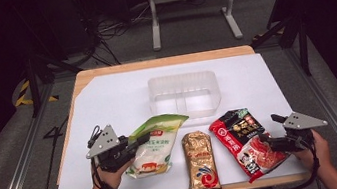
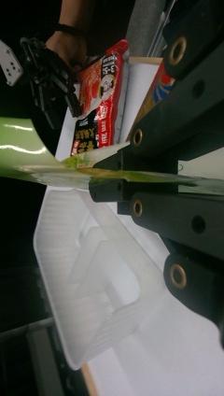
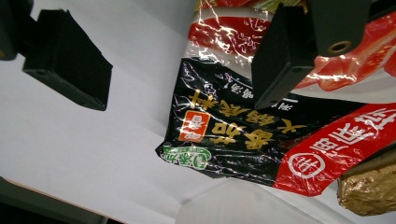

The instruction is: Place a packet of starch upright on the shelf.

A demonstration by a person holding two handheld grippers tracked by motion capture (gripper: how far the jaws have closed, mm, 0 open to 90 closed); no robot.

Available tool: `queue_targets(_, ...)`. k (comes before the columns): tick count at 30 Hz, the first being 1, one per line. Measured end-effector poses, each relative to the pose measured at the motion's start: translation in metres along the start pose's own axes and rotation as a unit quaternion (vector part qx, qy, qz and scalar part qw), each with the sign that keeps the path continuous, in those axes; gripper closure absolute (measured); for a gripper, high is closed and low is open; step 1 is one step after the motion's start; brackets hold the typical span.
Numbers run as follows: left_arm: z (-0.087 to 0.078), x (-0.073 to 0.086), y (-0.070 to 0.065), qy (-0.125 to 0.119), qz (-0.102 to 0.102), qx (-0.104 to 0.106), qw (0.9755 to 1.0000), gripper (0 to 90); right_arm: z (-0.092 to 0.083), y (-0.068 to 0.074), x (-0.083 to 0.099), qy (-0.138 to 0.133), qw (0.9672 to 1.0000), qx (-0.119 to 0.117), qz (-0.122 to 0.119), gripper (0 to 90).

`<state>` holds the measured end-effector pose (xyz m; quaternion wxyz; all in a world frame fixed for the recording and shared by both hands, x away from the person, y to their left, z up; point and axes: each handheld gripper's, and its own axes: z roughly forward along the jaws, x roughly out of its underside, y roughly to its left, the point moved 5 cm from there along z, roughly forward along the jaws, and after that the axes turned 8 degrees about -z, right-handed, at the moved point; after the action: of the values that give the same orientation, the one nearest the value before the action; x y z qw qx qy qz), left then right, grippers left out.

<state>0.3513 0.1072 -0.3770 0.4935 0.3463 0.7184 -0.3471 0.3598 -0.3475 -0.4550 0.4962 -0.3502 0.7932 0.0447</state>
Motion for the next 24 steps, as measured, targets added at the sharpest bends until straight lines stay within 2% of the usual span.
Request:
queue_targets(3,0.001,-0.004,-0.003,-0.005,0.01,-0.012,0.9999,89.9,0.0,0.0,0.0,0.001,1.0,0.0,0.0,20.5)
queue_targets(10,0.0,-0.014,0.007,-0.03,-0.009,-0.036,0.9989,89.8,0.001,-0.001,0.001,0.002,1.0,0.001,0.001,20.4)
queue_targets(17,0.001,-0.033,0.008,-0.06,-0.021,-0.055,0.9964,89.8,0.0,-0.002,0.001,0.001,1.0,0.004,0.001,20.2)
queue_targets(19,0.001,-0.036,0.009,-0.066,-0.024,-0.056,0.9959,89.8,-0.001,-0.002,0.001,0.0,1.0,0.005,0.003,20.2)
queue_targets(24,0.009,-0.057,0.015,-0.083,-0.033,-0.056,0.9944,89.8,-0.001,-0.003,0.001,-0.001,1.0,0.007,0.004,20.2)
